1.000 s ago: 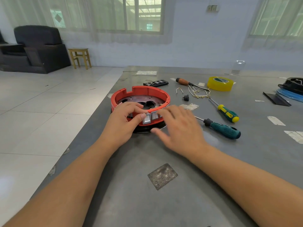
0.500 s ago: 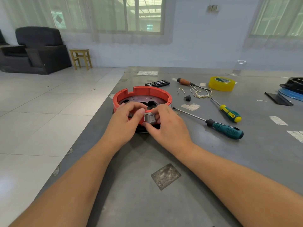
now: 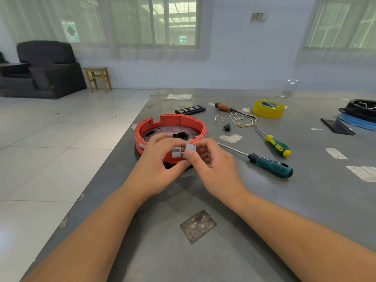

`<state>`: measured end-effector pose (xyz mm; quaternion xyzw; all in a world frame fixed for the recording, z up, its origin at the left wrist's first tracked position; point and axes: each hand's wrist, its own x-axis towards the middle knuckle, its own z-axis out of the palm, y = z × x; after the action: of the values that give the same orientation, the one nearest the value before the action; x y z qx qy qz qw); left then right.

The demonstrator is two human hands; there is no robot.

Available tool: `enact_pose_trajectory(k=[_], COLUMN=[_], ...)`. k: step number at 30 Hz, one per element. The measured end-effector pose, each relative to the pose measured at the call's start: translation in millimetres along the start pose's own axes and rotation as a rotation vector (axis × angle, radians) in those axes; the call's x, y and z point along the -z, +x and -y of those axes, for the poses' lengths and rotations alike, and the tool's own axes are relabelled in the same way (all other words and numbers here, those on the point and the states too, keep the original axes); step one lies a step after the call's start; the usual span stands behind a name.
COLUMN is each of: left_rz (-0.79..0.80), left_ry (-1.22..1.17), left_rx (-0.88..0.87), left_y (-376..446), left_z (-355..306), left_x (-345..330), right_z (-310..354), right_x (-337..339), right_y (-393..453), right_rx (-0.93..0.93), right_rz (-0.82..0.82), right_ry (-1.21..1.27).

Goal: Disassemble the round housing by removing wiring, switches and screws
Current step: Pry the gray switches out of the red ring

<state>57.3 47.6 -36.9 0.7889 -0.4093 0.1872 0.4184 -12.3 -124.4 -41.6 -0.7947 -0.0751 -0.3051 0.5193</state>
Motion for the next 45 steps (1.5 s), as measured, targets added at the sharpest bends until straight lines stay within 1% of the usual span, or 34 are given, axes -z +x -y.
enact_pose_trajectory(k=[3, 5, 9, 12, 15, 17, 19, 21, 22, 25, 27, 30, 33, 37, 40, 45], left_rz=[-0.001, -0.017, -0.027, -0.014, 0.028, 0.080, 0.121, 0.119, 0.096, -0.067, -0.129, -0.164, -0.163, -0.155, -0.155, -0.151], left_ry=[0.005, 0.036, 0.105, 0.163, 0.215, 0.380, 0.603, 0.758, 0.799, 0.820, 0.829, 0.825, 0.818, 0.825, 0.826, 0.834], left_rx=[0.001, 0.000, 0.010, 0.024, 0.077, 0.139, 0.209, 0.233, 0.201, 0.068, 0.034, 0.029, 0.029, 0.030, 0.034, 0.037], left_y=[-1.0, 0.1, 4.9, 13.5, 32.0, 48.0, 58.8, 61.8, 60.1, 52.9, 52.2, 54.7, 54.6, 54.4, 54.4, 54.4], left_z=[0.7, -0.1, -1.5, -5.9, -16.9, -18.3, -16.1, -14.1, -13.0, 0.6, 10.1, 13.9, 15.9, 16.9, 15.5, 13.6], left_x=[-0.4, -1.8, -4.7, -8.5, -15.8, -23.4, -33.1, -43.3, -48.3, -59.3, -62.9, -66.0, -66.8, -66.9, -66.9, -66.0], right_z=[-0.6, -0.2, 2.0, 5.2, 1.1, -9.2, -23.1, -38.9, -47.0, -72.0, -85.7, -104.3, -119.0, -127.4, -124.5, -122.1], right_x=[5.0, 9.0, 21.9, 37.1, 55.1, 70.5, 87.5, 102.1, 107.2, 112.8, 110.3, 101.5, 88.9, 86.7, 99.1, 120.5], right_y=[0.0, 2.0, 10.2, 19.7, 33.7, 47.1, 64.4, 85.1, 96.6, 135.2, 159.4, 185.7, 193.2, 185.9, 180.4, 171.6], right_rx=[-0.026, -0.040, 0.059, 0.000, -0.064, -0.135, -0.188, -0.250, -0.284, -0.351, -0.362, -0.346, -0.387, -0.383, -0.376, -0.415], right_rz=[0.067, 0.082, 0.147, 0.184, 0.137, 0.067, 0.034, 0.065, 0.095, 0.217, 0.290, 0.424, 0.537, 0.542, 0.550, 0.548], right_ry=[0.030, 0.043, -0.077, -0.054, -0.066, -0.152, -0.330, -0.479, -0.537, -0.738, -0.856, -0.986, -1.063, -1.090, -1.112, -1.130])
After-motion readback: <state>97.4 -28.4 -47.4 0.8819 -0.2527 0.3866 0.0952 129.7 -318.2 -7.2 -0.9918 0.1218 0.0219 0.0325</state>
